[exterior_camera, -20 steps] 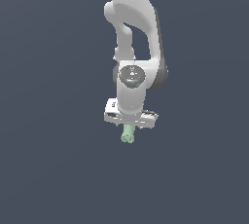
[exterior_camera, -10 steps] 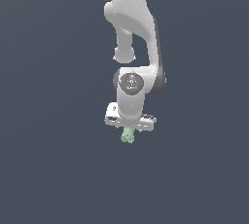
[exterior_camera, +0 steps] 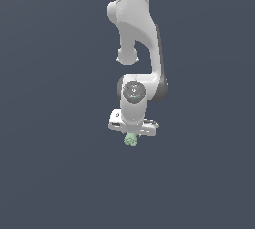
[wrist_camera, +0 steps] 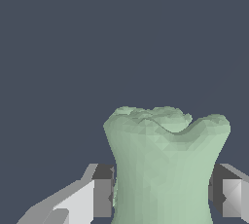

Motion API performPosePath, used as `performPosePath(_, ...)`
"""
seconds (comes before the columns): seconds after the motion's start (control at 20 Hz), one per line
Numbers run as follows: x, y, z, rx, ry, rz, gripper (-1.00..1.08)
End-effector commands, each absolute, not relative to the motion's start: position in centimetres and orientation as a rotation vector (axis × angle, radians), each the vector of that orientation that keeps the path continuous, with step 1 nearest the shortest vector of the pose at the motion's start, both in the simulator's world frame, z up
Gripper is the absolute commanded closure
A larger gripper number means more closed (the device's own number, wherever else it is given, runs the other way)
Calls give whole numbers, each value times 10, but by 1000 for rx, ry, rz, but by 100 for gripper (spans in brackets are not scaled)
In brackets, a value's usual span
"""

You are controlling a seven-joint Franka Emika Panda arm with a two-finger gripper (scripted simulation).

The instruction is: Pick up the object and move it to a goal position.

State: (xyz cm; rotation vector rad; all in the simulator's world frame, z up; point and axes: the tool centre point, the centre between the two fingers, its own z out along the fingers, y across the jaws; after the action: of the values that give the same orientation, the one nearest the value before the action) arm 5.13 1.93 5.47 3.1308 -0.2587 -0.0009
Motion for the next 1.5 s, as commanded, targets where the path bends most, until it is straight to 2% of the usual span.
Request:
performPosePath(0.0,52,19,55,3131,-259,0,108)
performPosePath(0.8,45,21,67,3131,-259,0,108)
performPosePath(1.45,5,27,144,3131,-259,0,108)
